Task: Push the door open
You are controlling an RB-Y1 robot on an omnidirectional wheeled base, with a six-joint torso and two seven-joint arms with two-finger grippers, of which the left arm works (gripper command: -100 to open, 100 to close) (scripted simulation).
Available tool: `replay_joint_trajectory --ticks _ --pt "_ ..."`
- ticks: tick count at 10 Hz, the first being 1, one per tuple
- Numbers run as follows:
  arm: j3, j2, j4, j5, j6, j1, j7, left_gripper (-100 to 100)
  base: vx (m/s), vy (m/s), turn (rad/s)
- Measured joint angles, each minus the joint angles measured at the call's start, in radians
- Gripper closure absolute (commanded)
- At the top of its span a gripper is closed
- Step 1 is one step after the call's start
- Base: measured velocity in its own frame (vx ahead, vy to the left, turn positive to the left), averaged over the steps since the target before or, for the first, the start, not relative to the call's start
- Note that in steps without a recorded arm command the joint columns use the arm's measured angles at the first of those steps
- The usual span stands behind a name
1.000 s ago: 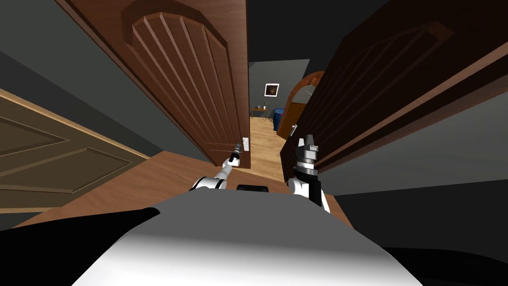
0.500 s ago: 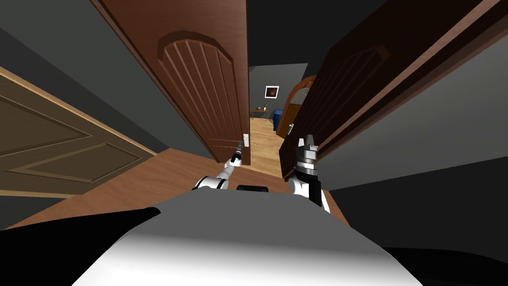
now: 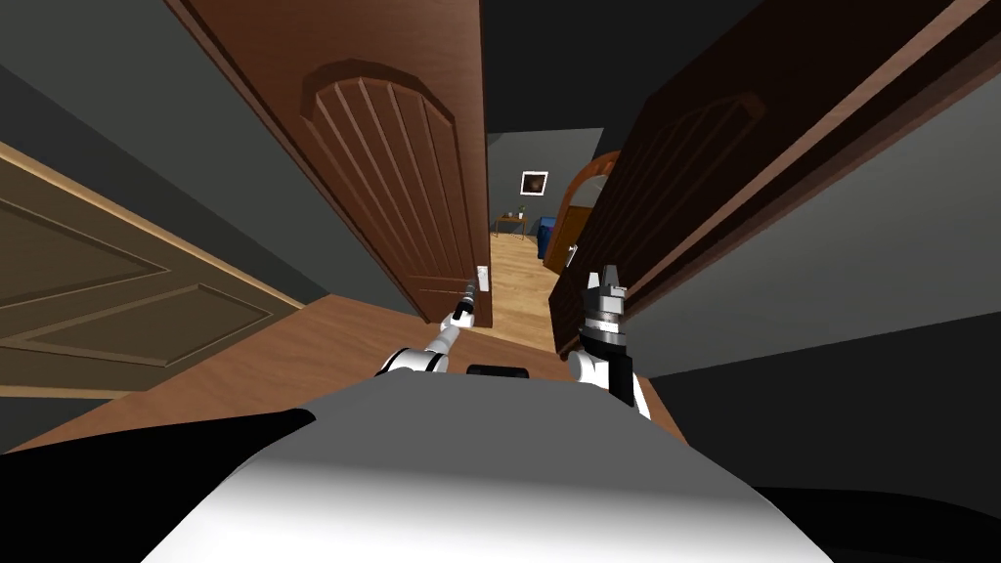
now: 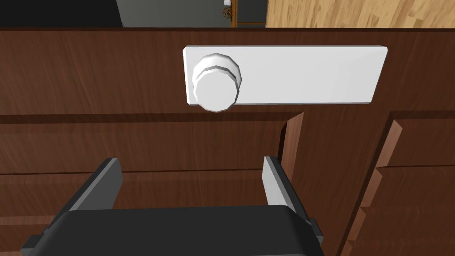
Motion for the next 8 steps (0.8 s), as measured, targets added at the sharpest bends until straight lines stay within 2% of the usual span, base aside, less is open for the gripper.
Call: replay_joint_trajectory --ticks 2,4,7,8 --pt "0.002 0.009 -0.007 0.0 0.0 0.005 0.0 -100 0.179 -0.008 -0.025" --pt "0.005 0.01 -0.002 0.001 -0.006 0.005 -0.002 -100 0.188 -0.02 -0.022" --pt "0.01 -0.003 -0.002 0.003 -0.011 0.005 -0.004 -100 0.157 0.004 -0.017" --pt "0.01 -0.004 -0.002 0.003 -0.011 0.005 -0.004 100 -0.015 0.001 0.006"
